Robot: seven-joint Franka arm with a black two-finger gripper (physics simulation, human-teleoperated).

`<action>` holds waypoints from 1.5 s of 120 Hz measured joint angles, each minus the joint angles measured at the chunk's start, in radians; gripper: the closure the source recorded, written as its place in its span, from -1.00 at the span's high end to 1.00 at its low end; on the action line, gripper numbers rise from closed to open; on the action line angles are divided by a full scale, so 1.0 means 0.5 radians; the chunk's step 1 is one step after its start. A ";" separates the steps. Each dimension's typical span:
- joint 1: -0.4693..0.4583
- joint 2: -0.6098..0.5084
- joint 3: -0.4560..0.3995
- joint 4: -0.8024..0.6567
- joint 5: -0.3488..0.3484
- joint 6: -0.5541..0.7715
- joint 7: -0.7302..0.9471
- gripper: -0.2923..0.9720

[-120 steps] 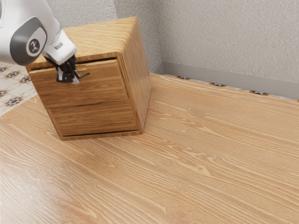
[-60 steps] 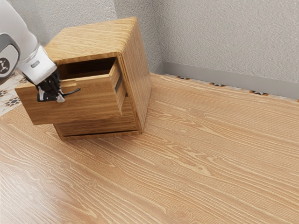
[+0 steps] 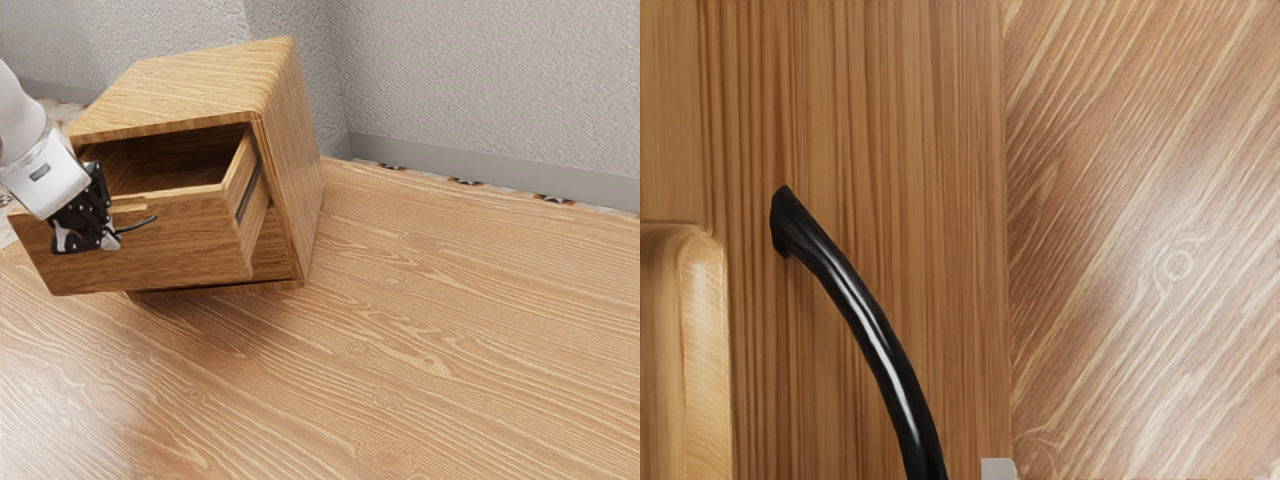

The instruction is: Pull the drawer handle with one arm to open the drawer

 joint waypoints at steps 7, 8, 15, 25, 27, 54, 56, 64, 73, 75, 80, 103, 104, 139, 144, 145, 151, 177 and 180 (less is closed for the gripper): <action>0.025 -0.016 -0.029 -0.017 0.000 -0.009 -0.005 -0.65; 0.026 -0.018 -0.031 -0.018 0.000 -0.011 -0.006 -0.65; 0.031 -0.025 -0.039 -0.025 0.000 -0.023 -0.012 -0.63; 0.030 -0.048 -0.043 -0.048 0.001 -0.034 -0.020 -0.55; 0.029 -0.055 -0.044 -0.053 0.001 -0.036 -0.021 -0.54; 0.028 -0.138 -0.060 -0.109 -0.002 -0.064 -0.037 -0.54; 0.029 -0.143 -0.063 -0.110 -0.003 -0.069 -0.038 -0.54; 0.045 -0.155 -0.085 -0.112 -0.002 -0.080 -0.044 -0.56; 0.053 -0.160 -0.103 -0.115 0.003 -0.085 -0.053 -0.65; 0.053 -0.160 -0.105 -0.117 0.004 -0.085 -0.055 -0.66; 0.053 -0.171 -0.108 -0.127 0.006 -0.085 -0.060 -0.66; 0.053 -0.194 -0.113 -0.139 0.007 -0.082 -0.080 -0.67; 0.053 -0.194 -0.113 -0.139 0.007 -0.081 -0.081 -0.67; 0.054 -0.189 -0.117 -0.137 -0.005 -0.021 -0.119 -0.68; 0.055 -0.190 -0.127 -0.138 -0.006 -0.017 -0.125 -0.68; 0.055 -0.191 -0.129 -0.138 -0.006 -0.016 -0.126 -0.68; 0.056 -0.192 -0.137 -0.140 -0.012 -0.013 -0.133 -0.67; 0.063 -0.217 -0.144 -0.166 -0.024 -0.009 -0.157 -0.68; 0.062 -0.224 -0.144 -0.173 -0.024 -0.008 -0.160 -0.69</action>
